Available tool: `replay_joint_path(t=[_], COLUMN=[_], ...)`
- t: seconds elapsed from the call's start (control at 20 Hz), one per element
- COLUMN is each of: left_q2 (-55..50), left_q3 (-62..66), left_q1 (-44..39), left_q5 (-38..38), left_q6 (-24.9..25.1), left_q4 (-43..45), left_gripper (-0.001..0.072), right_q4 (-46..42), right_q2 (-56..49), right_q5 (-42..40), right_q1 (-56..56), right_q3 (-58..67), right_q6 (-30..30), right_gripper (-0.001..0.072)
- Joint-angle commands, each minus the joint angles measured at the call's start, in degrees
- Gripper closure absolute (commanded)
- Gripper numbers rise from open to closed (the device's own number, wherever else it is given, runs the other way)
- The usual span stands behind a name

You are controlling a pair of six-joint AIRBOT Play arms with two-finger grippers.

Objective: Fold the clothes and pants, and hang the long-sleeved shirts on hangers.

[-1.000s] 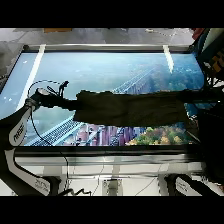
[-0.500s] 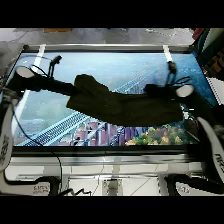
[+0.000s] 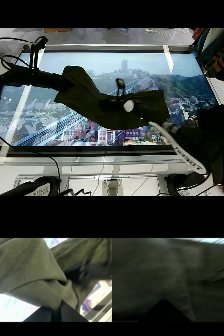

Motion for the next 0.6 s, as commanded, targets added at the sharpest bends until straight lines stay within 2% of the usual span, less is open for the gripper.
replay_joint_path(t=[0.0, 0.1, 0.25, 0.45, 0.55], left_q2=[-1.4, -3.3, -7.2, -13.6, -16.9], left_q3=[-0.3, -0.3, -0.2, -0.2, -0.2], left_q1=[-2.0, -4.4, -10.3, -22.5, -30.2], left_q5=[0.3, 2.4, 10.9, 25.7, 37.8], left_q6=[-3.5, -3.5, -3.5, -3.5, -3.5], left_q4=[-3.0, -7.7, -14.9, -21.3, -25.8], left_gripper=[0.0687, 0.0686, 0.0687, 0.0687, 0.0688], right_q4=[0.3, -4.5, -17.0, -24.2, -24.0], right_q2=[-2.9, -2.2, 1.5, 10.9, 16.0], right_q5=[1.1, 7.7, 17.4, 23.0, 23.1], right_q1=[5.2, 4.1, -3.0, -20.8, -30.6], right_q3=[2.2, 2.3, 2.3, 2.3, 2.3], right_q6=[4.2, 3.1, 3.7, 3.7, 3.7], right_gripper=[0.0677, 0.0677, 0.0677, 0.0676, 0.0677])
